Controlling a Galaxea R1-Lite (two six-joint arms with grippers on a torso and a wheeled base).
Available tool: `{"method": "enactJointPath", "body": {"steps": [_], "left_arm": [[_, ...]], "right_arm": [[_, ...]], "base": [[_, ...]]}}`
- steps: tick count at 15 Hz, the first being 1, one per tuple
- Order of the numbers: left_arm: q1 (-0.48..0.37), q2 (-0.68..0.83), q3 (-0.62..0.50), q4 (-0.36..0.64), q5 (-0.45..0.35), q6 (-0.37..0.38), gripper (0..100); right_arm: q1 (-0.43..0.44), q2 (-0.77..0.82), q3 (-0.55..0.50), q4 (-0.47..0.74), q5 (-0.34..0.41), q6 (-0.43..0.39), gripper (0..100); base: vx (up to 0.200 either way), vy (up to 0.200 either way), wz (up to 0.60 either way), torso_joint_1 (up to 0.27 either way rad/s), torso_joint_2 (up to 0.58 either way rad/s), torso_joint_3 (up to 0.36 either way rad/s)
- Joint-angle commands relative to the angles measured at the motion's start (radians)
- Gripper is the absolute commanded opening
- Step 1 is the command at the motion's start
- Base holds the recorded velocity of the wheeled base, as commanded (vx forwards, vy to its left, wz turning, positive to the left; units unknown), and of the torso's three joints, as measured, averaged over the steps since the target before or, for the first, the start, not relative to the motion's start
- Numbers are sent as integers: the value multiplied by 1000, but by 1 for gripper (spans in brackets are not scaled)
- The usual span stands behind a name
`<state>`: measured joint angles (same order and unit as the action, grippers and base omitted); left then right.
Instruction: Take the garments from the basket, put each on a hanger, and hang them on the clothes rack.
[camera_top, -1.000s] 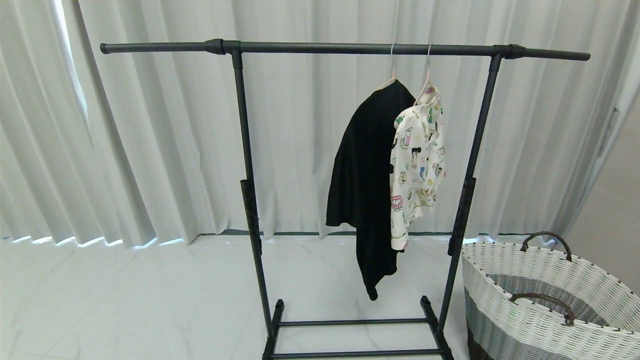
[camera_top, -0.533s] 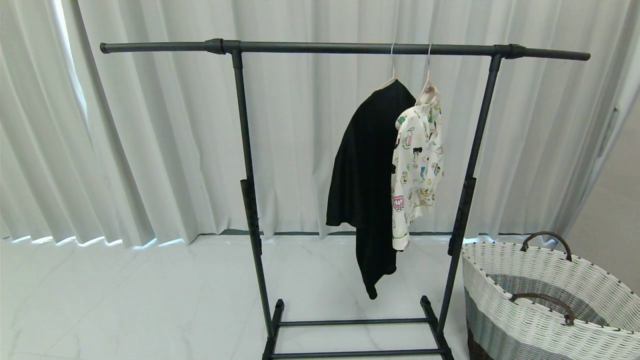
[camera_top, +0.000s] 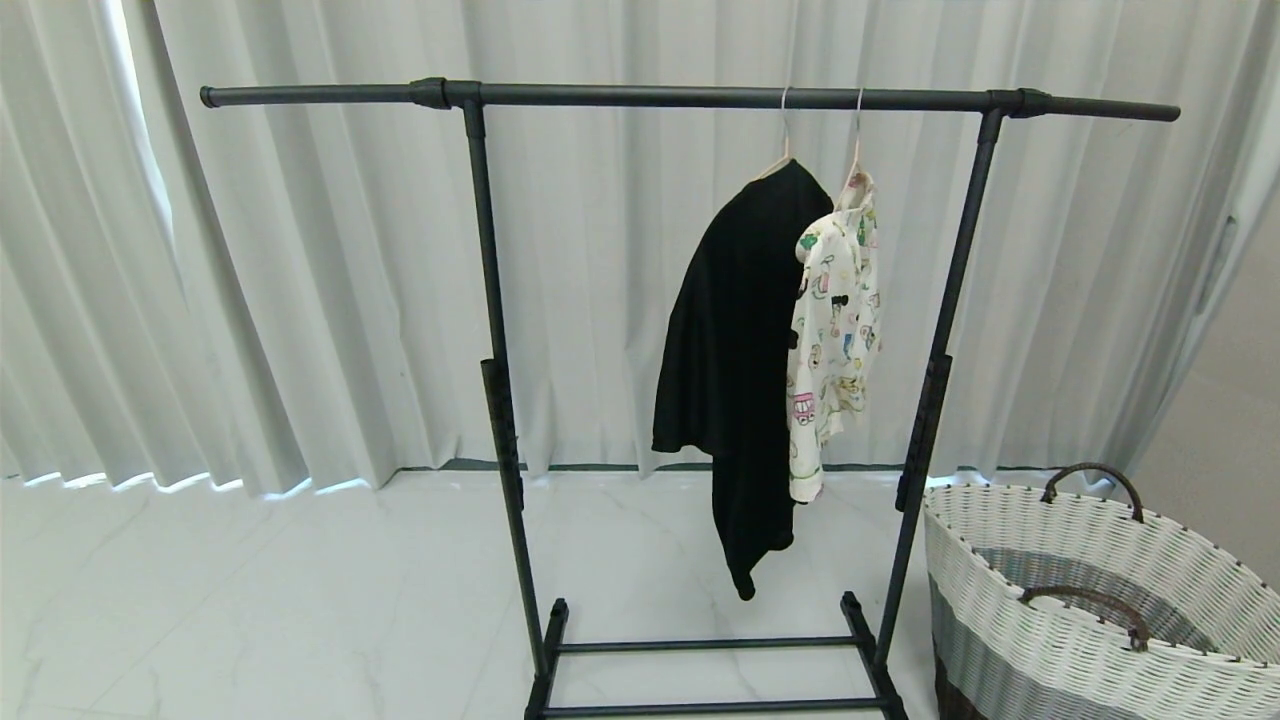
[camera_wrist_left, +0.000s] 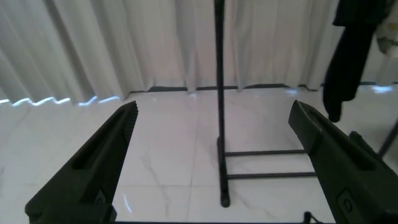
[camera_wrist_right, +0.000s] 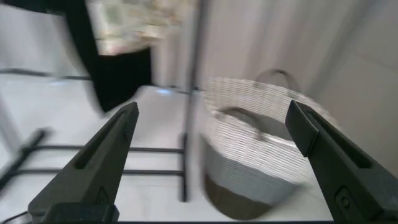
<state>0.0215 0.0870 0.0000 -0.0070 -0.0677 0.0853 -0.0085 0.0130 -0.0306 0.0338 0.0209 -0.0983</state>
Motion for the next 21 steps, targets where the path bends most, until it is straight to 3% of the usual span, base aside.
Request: {"method": "enactJointPath", "body": {"steps": [1, 4, 5, 6, 7, 8, 9, 10, 11, 12, 13, 15, 16, 17, 18, 21], "left_arm": [[-3, -36, 0, -1, 5, -33, 100], [-14, -66, 0, -1, 9, -49, 100], [-15, -75, 0, 2, 11, -56, 100], [-20, -87, 0, 4, 6, -42, 100], [-20, -87, 0, 4, -3, 42, 100], [-21, -87, 0, 4, -20, 73, 100], [-21, -87, 0, 5, -20, 24, 100], [-21, -87, 0, 12, -8, -44, 100], [-21, -87, 0, 12, -3, -47, 100], [-21, -87, 0, 12, -9, -15, 100], [-21, -87, 0, 12, -18, 4, 100], [-21, -87, 0, 12, -9, -39, 100], [-21, -87, 0, 12, -1, -59, 100], [-21, -87, 0, 12, 0, -65, 100], [-21, -87, 0, 12, 0, -65, 100], [-21, -87, 0, 12, 0, -65, 100]], "right_arm": [[-1, 13, 0, 1, -1, -1, 100], [4, -11, 0, 1, -2, -6, 100], [4, -11, 0, 1, -41, -8, 100], [4, -11, 0, 1, -157, -9, 100], [4, -11, 1, 1, -234, 2, 100], [4, -11, 1, 1, -199, 34, 100], [7, -11, 1, 0, -99, 57, 100], [9, -13, 1, 1, 56, 80, 100], [9, -13, 9, -12, 156, 58, 100], [9, -13, 26, -58, 194, -8, 100], [9, -13, 31, -68, 182, -40, 100], [9, -13, 31, -84, 14, -54, 100], [9, -13, 31, -91, -33, -3, 100], [9, -13, 31, -75, -113, 104, 100], [9, -13, 31, -61, -125, 157, 100], [9, -13, 31, -43, -75, 74, 100]], "base": [[0, 0, 0, 0, 0, 0], [0, 0, 0, 0, 0, 0], [0, 0, 0, 0, 0, 0], [0, 0, 0, 0, 0, 0], [0, 0, 0, 0, 0, 0], [0, 0, 0, 0, 0, 0], [0, 0, 0, 0, 0, 0], [0, 0, 0, 0, 0, 0], [0, 0, 0, 0, 0, 0], [0, 0, 0, 0, 0, 0], [0, 0, 0, 0, 0, 0], [0, 0, 0, 0, 0, 0], [0, 0, 0, 0, 0, 0], [0, 0, 0, 0, 0, 0], [0, 0, 0, 0, 0, 0], [0, 0, 0, 0, 0, 0]]}}
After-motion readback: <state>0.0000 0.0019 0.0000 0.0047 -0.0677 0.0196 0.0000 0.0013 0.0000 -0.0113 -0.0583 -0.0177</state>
